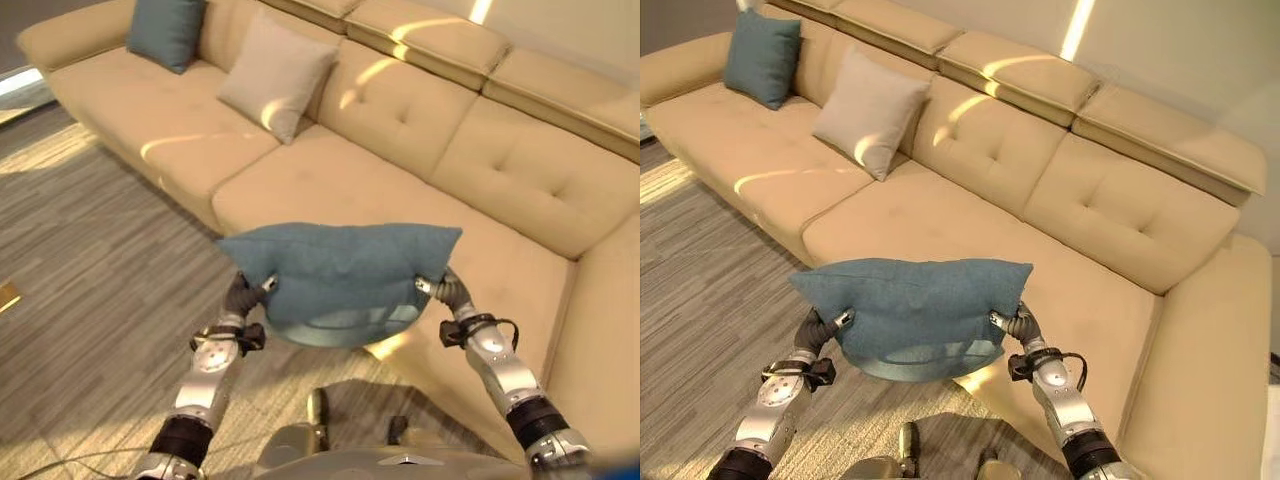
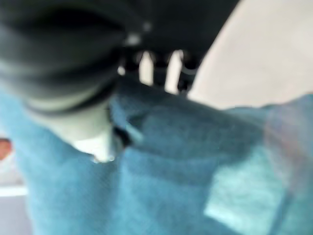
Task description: Pick up all the scattered cushions and arrange them neatly on the sofa.
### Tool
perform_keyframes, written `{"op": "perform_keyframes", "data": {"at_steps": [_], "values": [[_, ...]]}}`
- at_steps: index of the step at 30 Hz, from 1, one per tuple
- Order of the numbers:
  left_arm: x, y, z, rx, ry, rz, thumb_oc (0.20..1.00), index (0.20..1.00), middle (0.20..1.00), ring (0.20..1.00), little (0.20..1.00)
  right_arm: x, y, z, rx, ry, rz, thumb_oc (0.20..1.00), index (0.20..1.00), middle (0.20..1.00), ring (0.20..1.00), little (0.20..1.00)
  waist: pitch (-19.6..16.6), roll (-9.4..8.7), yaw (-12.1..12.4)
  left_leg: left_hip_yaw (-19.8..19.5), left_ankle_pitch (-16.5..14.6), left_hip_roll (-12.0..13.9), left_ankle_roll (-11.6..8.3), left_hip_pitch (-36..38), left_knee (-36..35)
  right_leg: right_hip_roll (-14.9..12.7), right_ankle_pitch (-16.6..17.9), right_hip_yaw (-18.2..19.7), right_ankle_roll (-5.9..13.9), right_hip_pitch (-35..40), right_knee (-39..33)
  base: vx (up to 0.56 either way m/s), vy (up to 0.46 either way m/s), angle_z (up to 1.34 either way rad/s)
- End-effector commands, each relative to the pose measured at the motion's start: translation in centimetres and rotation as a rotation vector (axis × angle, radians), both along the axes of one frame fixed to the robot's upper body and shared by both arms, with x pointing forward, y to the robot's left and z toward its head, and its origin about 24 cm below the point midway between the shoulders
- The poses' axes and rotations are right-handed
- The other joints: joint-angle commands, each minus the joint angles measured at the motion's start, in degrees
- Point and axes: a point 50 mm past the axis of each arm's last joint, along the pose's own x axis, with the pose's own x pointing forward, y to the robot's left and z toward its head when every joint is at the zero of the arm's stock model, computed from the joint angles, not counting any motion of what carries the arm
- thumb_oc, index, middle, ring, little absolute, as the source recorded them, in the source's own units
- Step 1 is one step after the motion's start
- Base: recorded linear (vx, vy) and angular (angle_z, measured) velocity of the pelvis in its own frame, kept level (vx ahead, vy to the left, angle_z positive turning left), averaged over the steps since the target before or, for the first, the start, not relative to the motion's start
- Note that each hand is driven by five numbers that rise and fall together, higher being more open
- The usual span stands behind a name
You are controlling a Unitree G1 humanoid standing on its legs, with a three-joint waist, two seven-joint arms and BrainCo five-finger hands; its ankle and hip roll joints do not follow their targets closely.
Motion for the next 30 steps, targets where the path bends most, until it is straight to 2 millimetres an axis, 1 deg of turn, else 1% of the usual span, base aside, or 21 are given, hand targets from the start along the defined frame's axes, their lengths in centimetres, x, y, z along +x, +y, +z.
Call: {"op": "perform_keyframes", "data": {"at_steps": [1, 3, 4, 5, 6, 7, 8, 9, 11, 12, 13, 14, 15, 17, 19, 20, 21, 22, 25, 27, 30], "values": [[1.9, -1.5, 4.3, -0.042, -0.24, -0.077, 0.2, 0.2, 0.2, 0.2, 0.2, 3.1, 1.0, 6.0, 0.076, -0.283, 0.047, 0.2, 0.2, 0.2, 0.2, 0.2, -0.8, -2.59, 0.7, -2.0, -11.3, 2.5, -4.93, 0.7, 10.9, 3.3, 7.3, -5.8, 0.79, 2.6, -10.4, 0.09, -0.032, -0.32], [2.0, -1.6, 4.3, -0.047, -0.239, -0.075, 0.2, 0.2, 0.2, 0.2, 0.2, 3.1, 1.1, 5.9, 0.075, -0.28, 0.052, 0.2, 0.2, 0.2, 0.2, 0.2, -0.5, -2.88, 0.6, -1.8, -12.3, 2.7, -4.91, 1.2, 11.7, 3.3, 6.9, -7.0, 0.57, 1.9, -9.7, 0.18, -0.11, -0.33], [2.1, -1.9, 4.3, -0.047, -0.242, -0.09, 0.2, 0.2, 0.2, 0.2, 0.2, 2.9, 0.9, 5.9, 0.071, -0.282, 0.05, 0.2, 0.2, 0.2, 0.2, 0.2, 0.0, -3.32, 0.6, -2.3, -13.8, 3.1, -5.71, 1.3, 14.1, 3.3, 6.6, -7.0, 0.09, 3.2, -10.0, 0.21, -0.173, 0.04], [2.1, -2.0, 4.4, -0.051, -0.243, -0.094, 0.2, 0.2, 0.2, 0.2, 0.2, 2.8, 0.8, 5.9, 0.069, -0.284, 0.047, 0.2, 0.2, 0.2, 0.2, 0.2, -0.2, -3.57, 0.4, -2.3, -13.8, 3.3, -6.07, 0.9, 15.2, 3.1, 6.5, -7.4, -0.21, 3.3, -10.2, 0.23, -0.176, 0.14], [1.9, -2.2, 4.2, -0.061, -0.239, -0.099, 0.2, 0.2, 0.2, 0.2, 0.2, 2.6, 0.7, 5.7, 0.069, -0.28, 0.045, 0.2, 0.2, 0.2, 0.2, 0.2, -0.2, -3.53, 0.5, -2.0, -14.9, 4.5, -6.69, 1.0, 17.5, 3.4, 6.0, -8.0, -0.75, 4.5, -10.5, 0.16, -0.144, 0.24], [1.8, -2.3, 4.2, -0.066, -0.236, -0.102, 0.2, 0.2, 0.2, 0.2, 0.2, 2.5, 0.4, 5.7, 0.064, -0.279, 0.039, 0.2, 0.2, 0.2, 0.2, 0.2, 0.1, -3.62, 0.4, -1.8, -14.2, 5.6, -7.36, -0.2, 21.4, 3.6, 5.7, -8.2, -1.29, 5.4, -10.6, 0.14, -0.17, 0.29], [2.0, -2.5, 4.2, -0.072, -0.237, -0.106, 0.2, 0.2, 0.2, 0.2, 0.2, 2.4, 0.0, 5.8, 0.053, -0.286, 0.029, 0.2, 0.2, 0.2, 0.2, 0.2, 0.8, -3.58, 0.3, -1.8, -11.9, 7.7, -8.66, -3.3, 27.4, 3.9, 5.2, -8.8, -1.97, 6.1, -10.8, 0.12, -0.179, 0.36], [2.1, -2.7, 4.2, -0.081, -0.235, -0.112, 0.2, 0.2, 0.2, 0.2, 0.2, 2.3, -0.2, 5.8, 0.048, -0.285, 0.028, 0.2, 0.2, 0.2, 0.2, 0.2, 1.1, -3.44, 0.4, -1.9, -9.8, 9.2, -8.84, -5.0, 31.2, 4.7, 4.4, -8.7, -3.05, 6.5, -10.5, 0.1, -0.154, 0.32], [2.2, -3.0, 4.2, -0.083, -0.236, -0.112, 0.2, 0.2, 0.2, 0.2, 0.2, 2.2, -0.7, 5.9, 0.05, -0.288, 0.003, 0.2, 0.2, 0.2, 0.2, 0.2, 2.0, -3.78, 0.8, -3.0, -7.9, 9.9, -8.11, -8.9, 36.9, 5.4, 3.2, -8.3, -4.41, 7.9, -10.6, 0.12, -0.112, 0.22], [2.2, -3.0, 4.2, -0.087, -0.235, -0.112, 0.2, 0.2, 0.2, 0.2, 0.2, 2.1, -0.9, 5.9, 0.05, -0.285, 0.0, 0.2, 0.2, 0.2, 0.2, 0.2, 2.1, -3.7, 0.8, -3.5, -8.2, 9.6, -7.65, -10.1, 37.3, 5.6, 2.9, -8.0, -4.56, 8.3, -10.5, 0.13, -0.045, 0.03], [2.2, -3.1, 4.2, -0.085, -0.233, -0.11, 0.2, 0.2, 0.2, 0.2, 0.2, 2.1, -1.0, 5.8, 0.048, -0.282, -0.004, 0.2, 0.2, 0.2, 0.2, 0.2, 2.2, -3.7, 1.0, -4.2, -9.0, 8.7, -7.13, -11.4, 36.2, 5.8, 2.3, -7.4, -4.5, 8.8, -10.5, 0.07, 0.007, -0.06], [2.2, -3.1, 4.2, -0.085, -0.233, -0.11, 0.2, 0.2, 0.2, 0.2, 0.2, 2.1, -1.0, 5.8, 0.048, -0.282, -0.004, 0.2, 0.2, 0.2, 0.2, 0.2, 2.2, -3.7, 1.0, -4.2, -9.1, 8.7, -7.11, -11.3, 36.2, 5.8, 2.3, -7.4, -4.49, 8.8, -10.5, 0.18, 0.053, -0.11], [2.1, -3.0, 4.2, -0.081, -0.234, -0.115, 0.2, 0.2, 0.2, 0.2, 0.2, 2.0, -1.4, 5.7, 0.039, -0.277, -0.022, 0.2, 0.2, 0.2, 0.2, 0.2, 2.1, -3.58, 1.4, -5.2, -10.2, 7.3, -6.81, -11.6, 30.5, 5.7, 1.8, -6.2, -3.87, 10.0, -10.6, 0.21, 0.097, -0.2], [2.0, -2.8, 4.2, -0.067, -0.237, -0.11, 0.2, 0.2, 0.2, 0.2, 0.2, 1.9, -1.6, 5.5, 0.029, -0.272, -0.034, 0.2, 0.2, 0.2, 0.2, 0.2, 1.8, -2.75, 1.9, -7.6, -7.5, 5.8, -7.81, -11.4, 21.9, 5.9, 0.9, -5.2, -3.35, 11.1, -10.5, 0.24, 0.151, -0.2], [2.1, -2.8, 4.3, -0.064, -0.243, -0.108, 0.2, 0.2, 0.2, 0.2, 0.2, 2.1, -1.9, 5.6, 0.013, -0.276, -0.044, 0.2, 0.2, 0.2, 0.2, 0.2, 1.5, -1.7, 2.5, -11.1, -3.5, 4.3, -9.07, -11.5, 14.9, 6.2, 0.0, -3.9, -3.05, 12.4, -10.3, 0.21, 0.164, -0.44], [2.1, -2.9, 4.4, -0.074, -0.248, -0.108, 0.2, 0.2, 0.2, 0.2, 0.2, 2.1, -1.8, 5.6, 0.011, -0.274, -0.037, 0.2, 0.2, 0.2, 0.2, 0.2, 1.1, -1.22, 2.5, -11.8, -3.3, 4.1, -8.91, -10.0, 11.8, 6.2, -0.3, -3.4, -2.81, 12.7, -10.1, 0.21, 0.168, -0.57], [2.2, -3.0, 4.4, -0.076, -0.249, -0.112, 0.2, 0.2, 0.2, 0.2, 0.2, 2.1, -1.8, 5.6, 0.007, -0.278, -0.033, 0.2, 0.2, 0.2, 0.2, 0.2, 0.6, -1.03, 2.3, -11.6, -3.3, 4.3, -8.92, -8.6, 10.5, 6.0, -0.7, -3.6, -2.49, 13.2, -10.1, 0.28, 0.281, -0.6], [2.2, -2.9, 4.6, -0.065, -0.258, -0.12, 0.2, 0.2, 0.2, 0.2, 0.2, 2.0, -1.6, 5.7, 0.006, -0.284, -0.022, 0.2, 0.2, 0.2, 0.2, 0.2, -0.3, -0.75, 2.0, -11.2, -4.0, 4.0, -8.15, -6.5, 10.3, 4.5, -1.2, -3.6, -1.82, 13.7, -9.2, 0.24, 0.28, -0.58], [2.1, -2.8, 4.6, -0.06, -0.259, -0.121, 0.2, 0.2, 0.2, 0.2, 0.2, 2.2, -0.8, 6.0, 0.009, -0.296, 0.013, 0.2, 0.2, 0.2, 0.2, 0.2, -0.4, -0.73, 2.2, -10.2, -5.5, 3.4, -7.11, -4.3, 10.7, 2.5, -0.7, -2.6, -1.05, 13.2, -7.5, 0.16, 0.225, -0.53], [2.1, -2.6, 4.7, -0.06, -0.26, -0.116, 0.2, 0.2, 0.2, 0.2, 0.2, 2.3, -0.6, 6.2, 0.013, -0.303, 0.019, 0.2, 0.2, 0.2, 0.2, 0.2, -0.3, -0.73, 2.4, -9.9, -6.0, 3.2, -6.82, -4.2, 11.1, 2.0, -0.4, -2.2, -0.62, 13.0, -7.4, 0.07, 0.142, -0.26], [2.0, -2.1, 5.1, -0.042, -0.273, -0.113, 0.2, 0.2, 0.2, 0.2, 0.2, 2.7, 0.2, 6.6, 0.024, -0.318, 0.046, 0.2, 0.2, 0.2, 0.2, 0.2, -0.9, -0.78, 3.1, -9.0, -7.7, 2.4, -5.72, -3.6, 11.7, 0.5, 0.3, -0.6, 0.22, 12.3, -6.5, 0.07, 0.137, -0.4]]}}
